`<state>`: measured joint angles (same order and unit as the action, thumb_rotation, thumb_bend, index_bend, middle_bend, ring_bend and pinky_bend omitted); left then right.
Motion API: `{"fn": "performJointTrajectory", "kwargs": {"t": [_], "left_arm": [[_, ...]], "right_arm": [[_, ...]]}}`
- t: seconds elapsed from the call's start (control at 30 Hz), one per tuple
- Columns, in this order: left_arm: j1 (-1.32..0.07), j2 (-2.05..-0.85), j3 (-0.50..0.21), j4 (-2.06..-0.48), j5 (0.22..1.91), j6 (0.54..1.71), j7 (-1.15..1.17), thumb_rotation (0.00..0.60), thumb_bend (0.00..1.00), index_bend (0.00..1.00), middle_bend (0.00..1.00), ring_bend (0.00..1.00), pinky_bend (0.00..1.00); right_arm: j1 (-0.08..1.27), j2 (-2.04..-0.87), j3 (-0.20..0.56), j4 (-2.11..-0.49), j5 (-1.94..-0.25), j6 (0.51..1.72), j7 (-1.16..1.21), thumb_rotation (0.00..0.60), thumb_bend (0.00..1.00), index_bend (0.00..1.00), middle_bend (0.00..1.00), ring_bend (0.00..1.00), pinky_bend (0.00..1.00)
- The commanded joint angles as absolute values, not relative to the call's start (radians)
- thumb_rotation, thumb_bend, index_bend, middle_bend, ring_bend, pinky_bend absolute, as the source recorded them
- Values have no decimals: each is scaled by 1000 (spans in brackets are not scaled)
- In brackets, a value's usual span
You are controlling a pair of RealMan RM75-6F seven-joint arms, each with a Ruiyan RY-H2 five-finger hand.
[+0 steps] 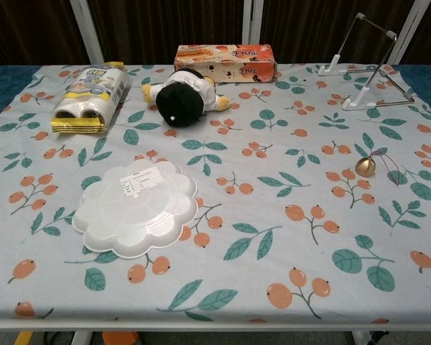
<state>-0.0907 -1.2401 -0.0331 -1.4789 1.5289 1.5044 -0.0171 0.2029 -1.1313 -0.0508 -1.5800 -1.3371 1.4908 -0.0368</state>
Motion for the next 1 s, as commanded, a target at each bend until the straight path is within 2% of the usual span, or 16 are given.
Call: {"fn": "performJointTrajectory", "kwargs": {"t": [0.03, 0.27, 0.47, 0.73, 1.0], "left_arm": [[-92, -1241, -31, -1478, 1530, 1501, -18, 600, 2, 40, 0, 0, 15], [-101, -1226, -25, -1484, 1529, 1477, -27, 600, 2, 41, 0, 0, 15], [-105, -1232, -25, -1471, 1529, 1471, -48, 600, 2, 41, 0, 0, 15], [-97, -1237, -21, -1450, 1521, 1473, -71, 600, 2, 41, 0, 0, 15], [-101, -1229, -27, -1456, 1525, 1478, -78, 600, 2, 40, 0, 0, 15]], "right_arm": [[200, -1126, -39, -1582, -1336, 1480, -43, 600, 0, 0, 0, 0, 0], [252, -1055, -22, -1651, -1309, 1336, -114, 600, 0, 0, 0, 0, 0], [381, -1022, 42, -1755, -1231, 1166, -306, 600, 0, 0, 0, 0, 0], [547, -1100, 98, -1779, -1098, 998, -542, 600, 0, 0, 0, 0, 0], [680, -1170, 100, -1772, -934, 904, -733, 600, 0, 0, 0, 0, 0]]}}
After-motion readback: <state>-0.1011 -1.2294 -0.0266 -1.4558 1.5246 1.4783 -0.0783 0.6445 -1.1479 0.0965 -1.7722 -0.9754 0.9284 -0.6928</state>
